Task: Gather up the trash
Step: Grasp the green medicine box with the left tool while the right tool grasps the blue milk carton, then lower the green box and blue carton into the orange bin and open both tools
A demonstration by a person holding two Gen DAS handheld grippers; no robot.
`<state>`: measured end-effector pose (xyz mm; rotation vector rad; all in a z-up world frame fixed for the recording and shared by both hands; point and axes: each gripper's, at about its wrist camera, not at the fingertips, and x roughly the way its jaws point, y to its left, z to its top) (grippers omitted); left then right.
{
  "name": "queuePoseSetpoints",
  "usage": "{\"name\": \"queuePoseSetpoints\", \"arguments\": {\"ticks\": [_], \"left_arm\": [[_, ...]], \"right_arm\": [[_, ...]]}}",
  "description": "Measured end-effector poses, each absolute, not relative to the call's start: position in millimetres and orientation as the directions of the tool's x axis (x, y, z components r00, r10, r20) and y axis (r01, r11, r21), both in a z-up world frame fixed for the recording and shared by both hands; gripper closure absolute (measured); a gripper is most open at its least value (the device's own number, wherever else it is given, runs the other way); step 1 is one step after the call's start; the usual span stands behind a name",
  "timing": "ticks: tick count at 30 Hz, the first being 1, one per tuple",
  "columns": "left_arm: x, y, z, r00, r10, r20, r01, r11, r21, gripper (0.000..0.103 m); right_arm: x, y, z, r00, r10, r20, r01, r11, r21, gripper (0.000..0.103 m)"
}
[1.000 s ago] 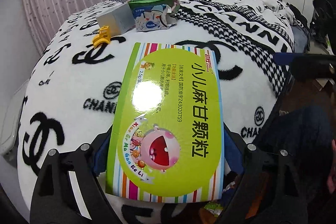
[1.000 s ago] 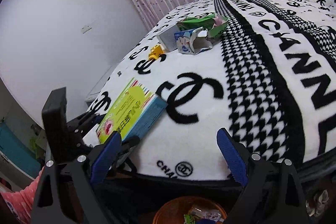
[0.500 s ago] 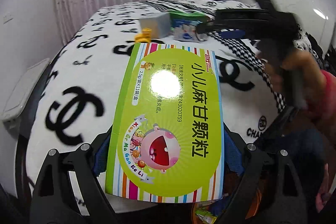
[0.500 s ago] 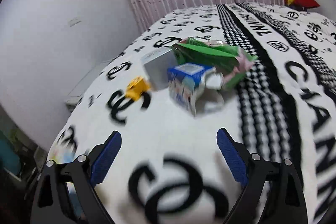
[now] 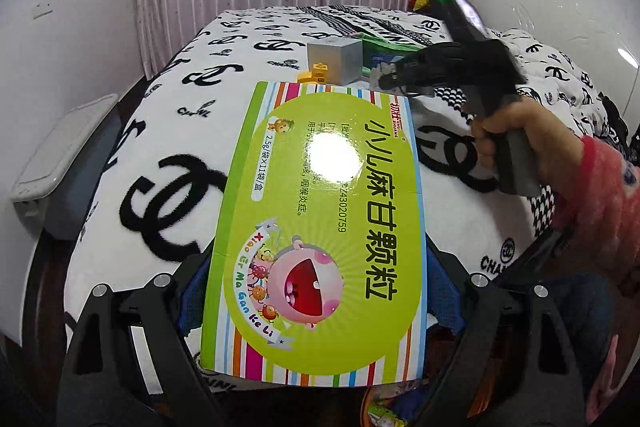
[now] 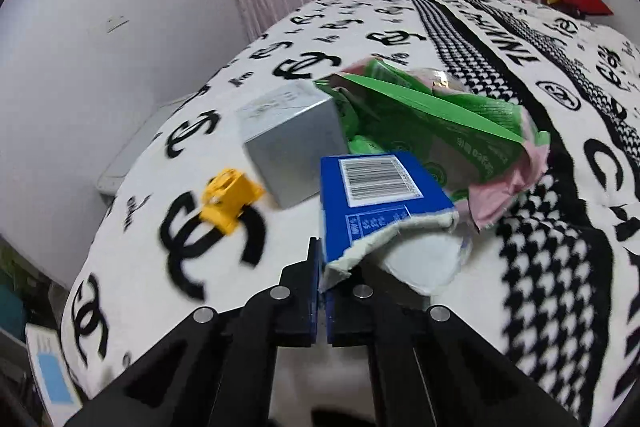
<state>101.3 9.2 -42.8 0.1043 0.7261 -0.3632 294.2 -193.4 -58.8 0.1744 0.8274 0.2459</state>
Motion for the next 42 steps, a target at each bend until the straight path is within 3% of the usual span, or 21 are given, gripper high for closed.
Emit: {"name": "queuePoseSetpoints", "arguments": {"ticks": [11,17,28,35,42], "left_arm": [[66,-4,-29,0.703,-0.299,-0.646,0.391,0.921,-0.001,0.019],[24,-14,-36,0.676,-0.316,-0.665,0.427,0.904,0.005,0.019],[-33,-31,-112,0.525,-0.327,-0.786,0.469,0.882,-0.053,0.019],[-37,-48,-185,0.341,-0.268,-0.901,0.448,0.889,-0.095,0.019],[-22,-61,-250,0.130,-0.193,-0.973,0.403,0.906,-0.126,0.019]], "right_arm": [[157,-209,-17,0.666,0.386,-0.638,-0.283,0.922,0.263,0.101],[62,-213,-27,0.629,0.436,-0.644,-0.347,0.898,0.269,0.101],[-42,-206,-115,0.448,0.468,-0.762,-0.358,0.875,0.327,0.101],[-46,-207,-208,0.262,0.446,-0.856,-0.241,0.889,0.390,0.101],[-30,-215,-277,0.120,0.435,-0.892,-0.087,0.900,0.427,0.101]]}}
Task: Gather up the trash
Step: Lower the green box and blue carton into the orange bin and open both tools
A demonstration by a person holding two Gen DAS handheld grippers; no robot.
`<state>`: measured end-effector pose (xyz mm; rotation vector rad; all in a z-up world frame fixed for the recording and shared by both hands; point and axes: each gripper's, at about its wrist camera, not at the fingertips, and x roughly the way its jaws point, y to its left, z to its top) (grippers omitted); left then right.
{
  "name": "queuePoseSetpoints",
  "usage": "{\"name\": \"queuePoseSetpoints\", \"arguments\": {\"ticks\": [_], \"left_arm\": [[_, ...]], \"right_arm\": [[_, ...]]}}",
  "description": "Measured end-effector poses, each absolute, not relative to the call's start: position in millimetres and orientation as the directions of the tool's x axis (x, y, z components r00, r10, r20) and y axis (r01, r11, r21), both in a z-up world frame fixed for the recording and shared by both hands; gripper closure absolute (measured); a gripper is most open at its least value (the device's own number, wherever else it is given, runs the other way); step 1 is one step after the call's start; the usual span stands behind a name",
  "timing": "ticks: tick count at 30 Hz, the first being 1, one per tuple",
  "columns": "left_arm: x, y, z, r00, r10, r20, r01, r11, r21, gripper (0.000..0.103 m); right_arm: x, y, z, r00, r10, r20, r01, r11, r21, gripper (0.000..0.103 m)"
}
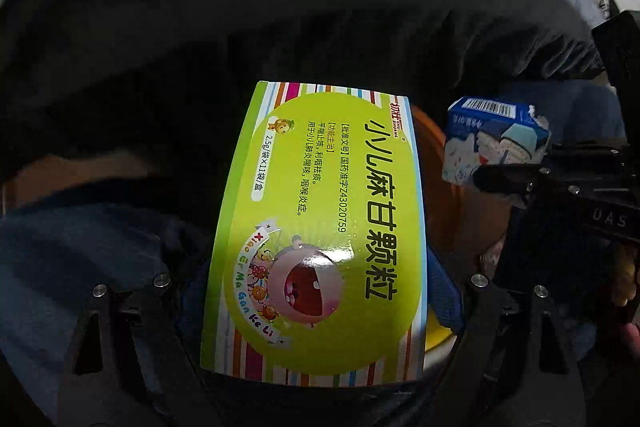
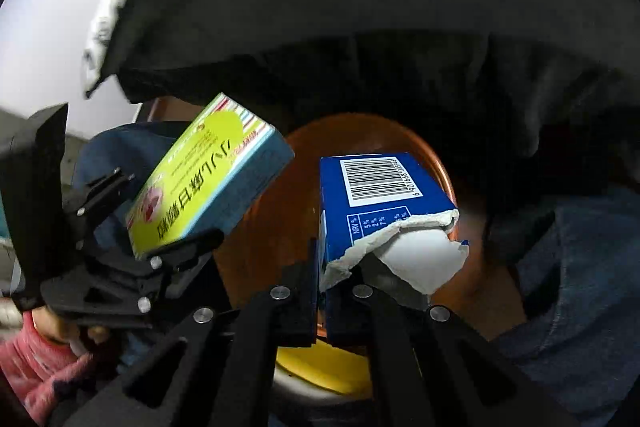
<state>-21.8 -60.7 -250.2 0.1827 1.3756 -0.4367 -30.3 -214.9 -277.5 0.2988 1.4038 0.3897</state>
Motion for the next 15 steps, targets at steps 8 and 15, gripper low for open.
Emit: {"name": "queuePoseSetpoints", "arguments": {"ticks": [8,15], "left_arm": [[-8,-64,-285,0.024,-0.158,-0.987,0.376,0.916,-0.138,0.019],[6,-63,-301,-0.015,-0.140,-0.990,0.359,0.923,-0.136,0.018]], "right_arm": [[-25,-206,-314,0.044,0.421,-0.906,-0.032,0.907,0.420,0.101],[-22,-217,-315,0.051,0.427,-0.903,0.002,0.904,0.428,0.061]]}}
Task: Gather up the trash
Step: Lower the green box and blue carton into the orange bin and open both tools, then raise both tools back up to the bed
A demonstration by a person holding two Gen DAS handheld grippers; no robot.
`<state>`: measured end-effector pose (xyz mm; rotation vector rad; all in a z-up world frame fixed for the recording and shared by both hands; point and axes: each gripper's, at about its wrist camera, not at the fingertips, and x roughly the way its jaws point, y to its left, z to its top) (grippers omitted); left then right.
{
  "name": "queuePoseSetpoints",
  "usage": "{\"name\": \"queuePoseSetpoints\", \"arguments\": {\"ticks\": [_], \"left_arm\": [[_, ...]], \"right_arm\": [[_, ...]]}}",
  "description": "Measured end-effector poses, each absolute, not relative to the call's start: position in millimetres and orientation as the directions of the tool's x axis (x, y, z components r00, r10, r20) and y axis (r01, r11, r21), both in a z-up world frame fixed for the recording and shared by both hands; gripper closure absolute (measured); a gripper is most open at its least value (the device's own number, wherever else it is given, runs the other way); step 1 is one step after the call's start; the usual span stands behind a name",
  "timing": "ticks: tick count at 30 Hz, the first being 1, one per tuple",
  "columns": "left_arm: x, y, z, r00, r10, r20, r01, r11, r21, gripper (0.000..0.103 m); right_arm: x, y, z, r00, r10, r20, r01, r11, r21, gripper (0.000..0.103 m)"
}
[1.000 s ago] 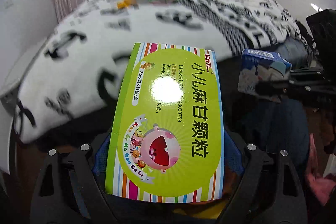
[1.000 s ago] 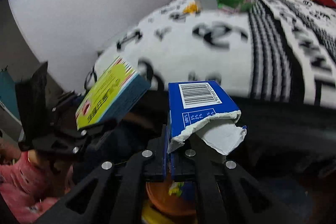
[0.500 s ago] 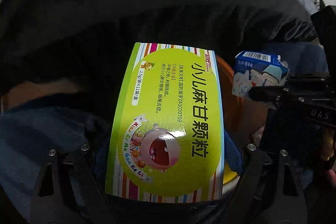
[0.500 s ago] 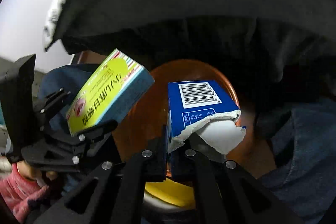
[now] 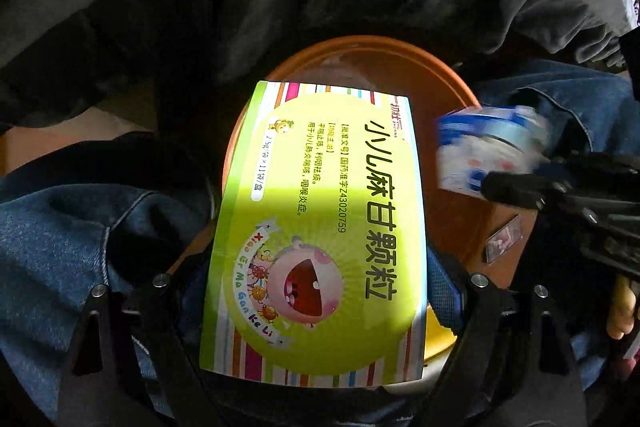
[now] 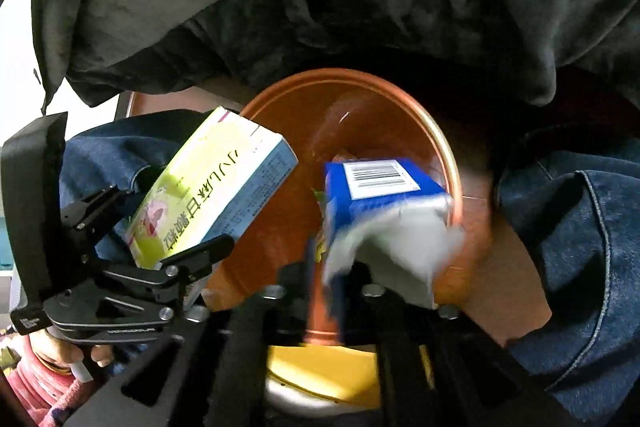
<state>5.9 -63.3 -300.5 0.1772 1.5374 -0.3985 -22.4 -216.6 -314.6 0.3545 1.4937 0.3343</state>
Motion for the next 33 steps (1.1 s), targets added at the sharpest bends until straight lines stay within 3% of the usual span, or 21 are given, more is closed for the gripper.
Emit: {"name": "queuePoseSetpoints", "arguments": {"ticks": [1,4,21,24,27,31,33], "left_arm": [[4,-64,-301,-0.011,-0.132,-0.991,0.356,0.926,-0.127,0.018],[5,-68,-301,-0.014,-0.123,-0.992,0.335,0.934,-0.121,0.014],[-2,-67,-288,0.011,-0.137,-0.990,0.325,0.937,-0.126,0.012],[-5,-61,-260,0.088,-0.172,-0.981,0.340,0.931,-0.132,0.012],[-5,-53,-209,0.214,-0.252,-0.944,0.366,0.917,-0.162,0.012],[6,-39,-130,0.407,-0.345,-0.846,0.390,0.903,-0.180,0.010],[19,-34,-95,0.495,-0.364,-0.789,0.399,0.902,-0.166,0.009]], "right_arm": [[-22,-218,-310,0.070,0.411,-0.909,-0.001,0.911,0.412,0.054],[-20,-222,-305,0.090,0.414,-0.906,0.011,0.909,0.417,0.050],[-20,-236,-277,0.181,0.407,-0.896,0.042,0.907,0.420,0.049],[-21,-238,-248,0.251,0.400,-0.882,0.003,0.910,0.414,0.048],[-22,-244,-210,0.365,0.388,-0.846,-0.045,0.915,0.400,0.036],[-22,-256,-156,0.521,0.381,-0.764,-0.094,0.915,0.393,0.025],[-19,-262,-135,0.572,0.389,-0.722,-0.112,0.909,0.400,0.024]]}}
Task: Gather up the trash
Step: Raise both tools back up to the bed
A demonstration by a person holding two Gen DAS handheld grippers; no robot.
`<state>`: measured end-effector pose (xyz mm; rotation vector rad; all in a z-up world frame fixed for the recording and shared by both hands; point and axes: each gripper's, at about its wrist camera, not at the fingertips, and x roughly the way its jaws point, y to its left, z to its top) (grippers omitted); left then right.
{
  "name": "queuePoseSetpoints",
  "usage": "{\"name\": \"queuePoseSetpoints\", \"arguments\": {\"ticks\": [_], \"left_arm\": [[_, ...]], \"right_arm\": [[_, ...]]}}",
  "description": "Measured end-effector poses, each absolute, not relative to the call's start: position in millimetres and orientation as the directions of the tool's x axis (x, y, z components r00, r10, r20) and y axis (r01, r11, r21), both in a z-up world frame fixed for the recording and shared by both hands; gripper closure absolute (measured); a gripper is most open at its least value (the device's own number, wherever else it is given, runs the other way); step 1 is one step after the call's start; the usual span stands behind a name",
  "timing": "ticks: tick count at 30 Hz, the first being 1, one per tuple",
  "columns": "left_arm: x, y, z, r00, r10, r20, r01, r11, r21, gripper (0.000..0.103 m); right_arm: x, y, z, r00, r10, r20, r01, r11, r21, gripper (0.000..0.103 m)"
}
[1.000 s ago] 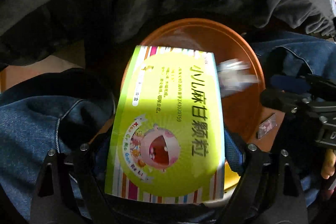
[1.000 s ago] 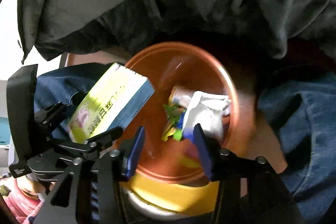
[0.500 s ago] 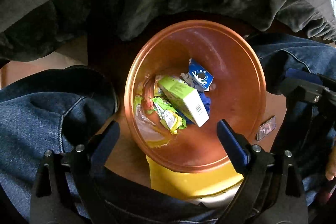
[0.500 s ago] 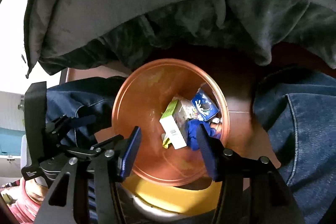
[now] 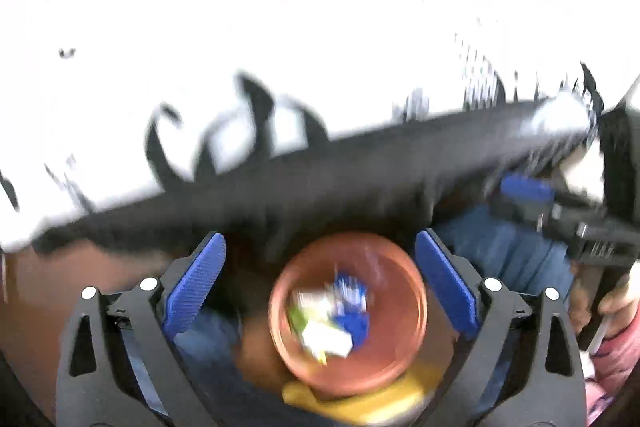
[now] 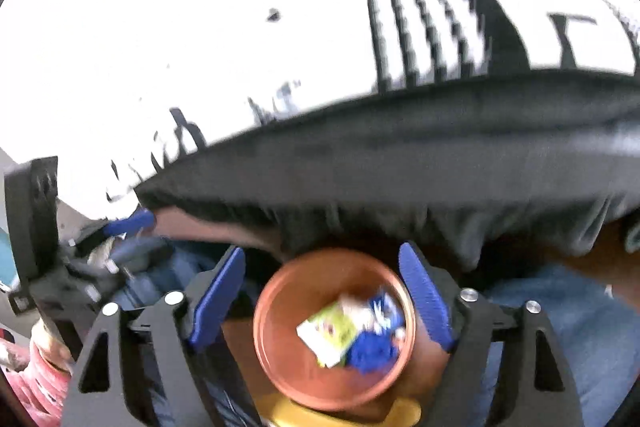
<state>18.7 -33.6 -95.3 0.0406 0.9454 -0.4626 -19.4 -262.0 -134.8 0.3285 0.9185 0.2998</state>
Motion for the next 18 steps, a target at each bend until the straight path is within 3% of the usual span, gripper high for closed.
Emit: {"name": "queuePoseSetpoints", "arguments": {"ticks": [6,10,18], "left_arm": [[99,-30,-47,0.625,-0.331,-0.707,0.376,0.921,-0.100,0.008],[171,-36,-39,0.637,-0.334,-0.694,0.343,0.930,-0.133,0.008],[300,-51,-44,0.609,-0.284,-0.740,0.276,0.951,-0.137,0.008]], "right_arm": [[-5,-269,-110,0.620,0.416,-0.665,-0.133,0.891,0.433,0.022],[5,-264,-110,0.625,0.408,-0.666,-0.133,0.895,0.425,0.022],[25,-275,-113,0.627,0.382,-0.679,-0.105,0.905,0.413,0.022]]}}
